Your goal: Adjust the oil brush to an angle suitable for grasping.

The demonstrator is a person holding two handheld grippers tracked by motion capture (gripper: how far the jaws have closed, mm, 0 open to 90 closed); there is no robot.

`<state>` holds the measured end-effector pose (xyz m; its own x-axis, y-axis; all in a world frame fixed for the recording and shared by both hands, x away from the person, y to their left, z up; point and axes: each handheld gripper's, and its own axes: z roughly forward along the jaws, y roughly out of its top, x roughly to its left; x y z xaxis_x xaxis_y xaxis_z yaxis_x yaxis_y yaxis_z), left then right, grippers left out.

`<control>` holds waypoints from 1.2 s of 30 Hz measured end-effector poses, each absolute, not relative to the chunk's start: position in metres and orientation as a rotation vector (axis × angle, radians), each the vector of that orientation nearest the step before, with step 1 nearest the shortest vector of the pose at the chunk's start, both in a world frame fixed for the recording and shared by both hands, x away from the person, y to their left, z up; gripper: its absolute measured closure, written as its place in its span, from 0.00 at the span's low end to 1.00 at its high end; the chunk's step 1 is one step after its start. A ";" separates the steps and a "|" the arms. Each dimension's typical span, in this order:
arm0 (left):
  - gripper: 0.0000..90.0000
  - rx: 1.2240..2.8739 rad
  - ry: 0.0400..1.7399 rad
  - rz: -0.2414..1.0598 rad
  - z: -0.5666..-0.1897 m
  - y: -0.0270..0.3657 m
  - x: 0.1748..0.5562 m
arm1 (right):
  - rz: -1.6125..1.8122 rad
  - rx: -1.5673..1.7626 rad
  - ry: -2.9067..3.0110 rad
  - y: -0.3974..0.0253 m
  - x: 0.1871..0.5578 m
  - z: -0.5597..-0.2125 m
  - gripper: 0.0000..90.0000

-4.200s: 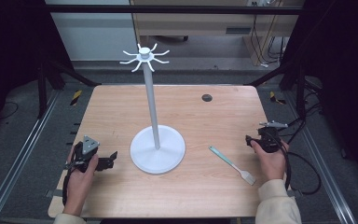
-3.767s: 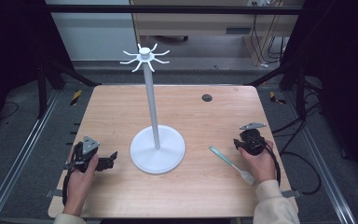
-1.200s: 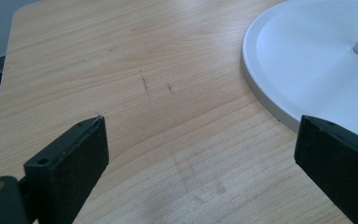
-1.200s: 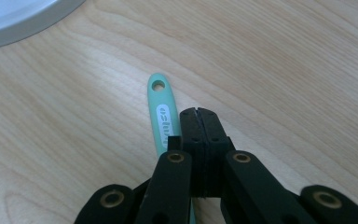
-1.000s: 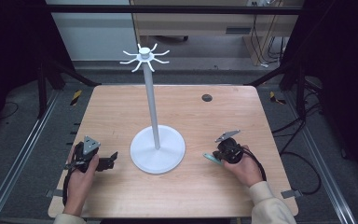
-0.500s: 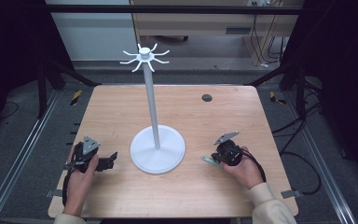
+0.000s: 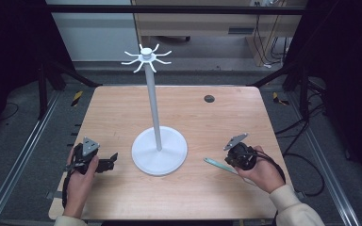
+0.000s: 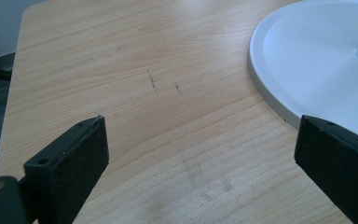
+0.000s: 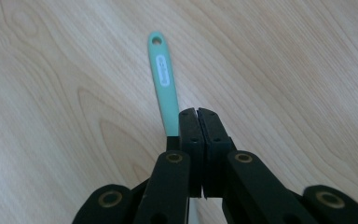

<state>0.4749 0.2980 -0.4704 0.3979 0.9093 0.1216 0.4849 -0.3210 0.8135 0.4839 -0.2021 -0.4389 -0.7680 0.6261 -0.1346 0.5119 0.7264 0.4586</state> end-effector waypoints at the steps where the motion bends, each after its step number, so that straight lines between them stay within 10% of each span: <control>1: 0.03 1.948 1.192 0.768 -0.470 0.299 0.475 | 0.564 0.886 2.661 -0.203 0.484 -0.438 0.99; 36: 0.03 1.954 1.193 0.766 -0.471 0.299 0.477 | 0.204 0.785 2.940 -0.195 0.498 -0.458 0.81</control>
<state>0.4766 0.2994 -0.4710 0.3973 0.9098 0.1198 0.4880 -0.3200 0.8121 0.4982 -0.1955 -0.4583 -0.8636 0.5014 -0.0535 0.4892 0.8588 0.1522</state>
